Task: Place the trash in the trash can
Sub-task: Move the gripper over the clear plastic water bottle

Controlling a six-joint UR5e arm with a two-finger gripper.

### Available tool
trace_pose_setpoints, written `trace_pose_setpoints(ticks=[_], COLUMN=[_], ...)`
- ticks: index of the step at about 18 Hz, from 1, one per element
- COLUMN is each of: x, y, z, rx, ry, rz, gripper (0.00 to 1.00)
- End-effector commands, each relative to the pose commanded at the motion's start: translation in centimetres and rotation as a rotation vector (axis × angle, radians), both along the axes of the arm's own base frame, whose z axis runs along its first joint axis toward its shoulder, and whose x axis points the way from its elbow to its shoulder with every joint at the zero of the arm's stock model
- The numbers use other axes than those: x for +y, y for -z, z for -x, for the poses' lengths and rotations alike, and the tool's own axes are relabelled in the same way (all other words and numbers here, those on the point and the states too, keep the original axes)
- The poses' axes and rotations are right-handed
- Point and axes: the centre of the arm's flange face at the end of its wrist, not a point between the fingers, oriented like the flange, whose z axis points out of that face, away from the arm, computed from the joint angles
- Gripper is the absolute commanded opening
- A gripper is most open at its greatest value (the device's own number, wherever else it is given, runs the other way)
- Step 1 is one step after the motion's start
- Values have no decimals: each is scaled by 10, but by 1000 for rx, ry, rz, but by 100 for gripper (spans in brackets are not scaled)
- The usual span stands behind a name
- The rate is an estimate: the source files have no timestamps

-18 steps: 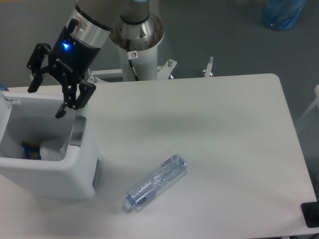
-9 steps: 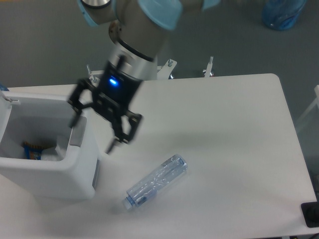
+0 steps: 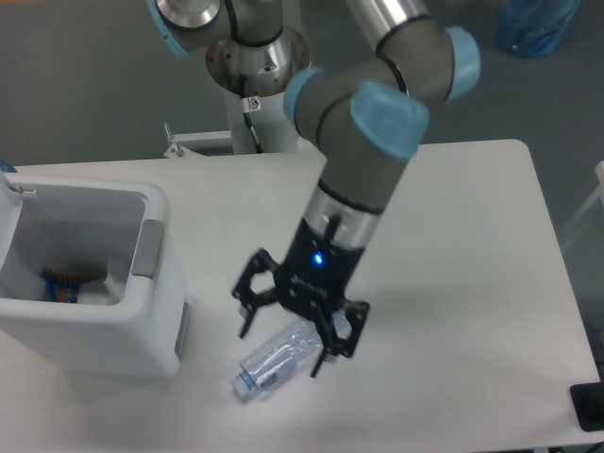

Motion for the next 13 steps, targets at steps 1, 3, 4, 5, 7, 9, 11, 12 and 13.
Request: trace_pose_setpoints(ticks=[1, 3, 4, 5, 7, 9, 11, 12, 13], x=[4, 16, 16, 16, 15, 14, 18, 23, 29], y=[11, 30, 40, 47, 59, 72, 83, 89, 96], z=[-2, -14, -15, -18, -29, -41, -51, -58, -66], rx=[28, 50, 51, 48, 57, 78, 103, 113, 119], ry=[18, 40, 38, 39, 71, 115, 126, 135, 149], rz=[45, 101, 126, 144, 180, 220, 271, 293, 307], gripper=[100, 100, 100, 100, 100, 100, 100, 100, 100])
